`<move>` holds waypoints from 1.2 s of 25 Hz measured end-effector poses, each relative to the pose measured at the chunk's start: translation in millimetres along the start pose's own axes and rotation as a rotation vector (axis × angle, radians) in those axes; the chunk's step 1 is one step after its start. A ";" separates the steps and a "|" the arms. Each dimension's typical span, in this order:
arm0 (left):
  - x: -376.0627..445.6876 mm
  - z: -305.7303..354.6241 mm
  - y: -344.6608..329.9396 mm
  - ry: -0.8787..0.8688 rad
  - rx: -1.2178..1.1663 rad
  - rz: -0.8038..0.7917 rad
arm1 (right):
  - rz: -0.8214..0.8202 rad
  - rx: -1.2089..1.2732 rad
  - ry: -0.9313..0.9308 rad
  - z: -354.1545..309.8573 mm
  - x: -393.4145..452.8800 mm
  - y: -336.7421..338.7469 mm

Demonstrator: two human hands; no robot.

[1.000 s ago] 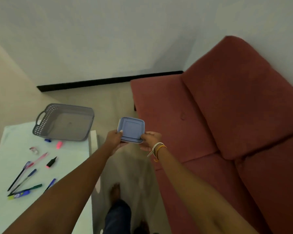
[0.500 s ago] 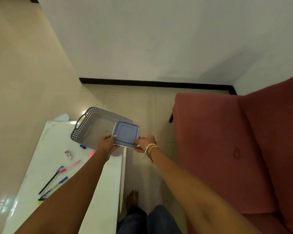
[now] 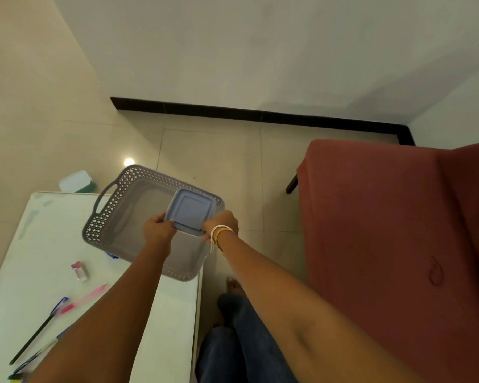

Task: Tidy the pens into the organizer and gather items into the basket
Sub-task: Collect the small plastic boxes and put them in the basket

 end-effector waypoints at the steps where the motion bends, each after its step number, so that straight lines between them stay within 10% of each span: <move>1: 11.0 -6.7 -3.0 -0.005 0.021 0.010 | -0.001 -0.032 -0.004 2.6 11.5 -7.6; 13: 44.6 -29.9 -0.6 -0.085 0.385 -0.067 | -0.198 -0.244 -0.006 -4.8 11.5 -22.1; 21: -123.1 35.3 0.9 -0.318 0.802 -0.285 | -0.109 -0.628 0.280 2.5 -127.3 96.5; 30: -305.9 16.6 -67.5 -0.684 1.128 -0.547 | 0.075 -0.493 0.248 132.1 -223.4 201.7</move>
Point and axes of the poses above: each hand's wrist, its own x-axis towards the middle knuckle, its own y-axis out of the back of the hand, z = x × y, the point moved 6 cm from there along x, towards the middle knuckle
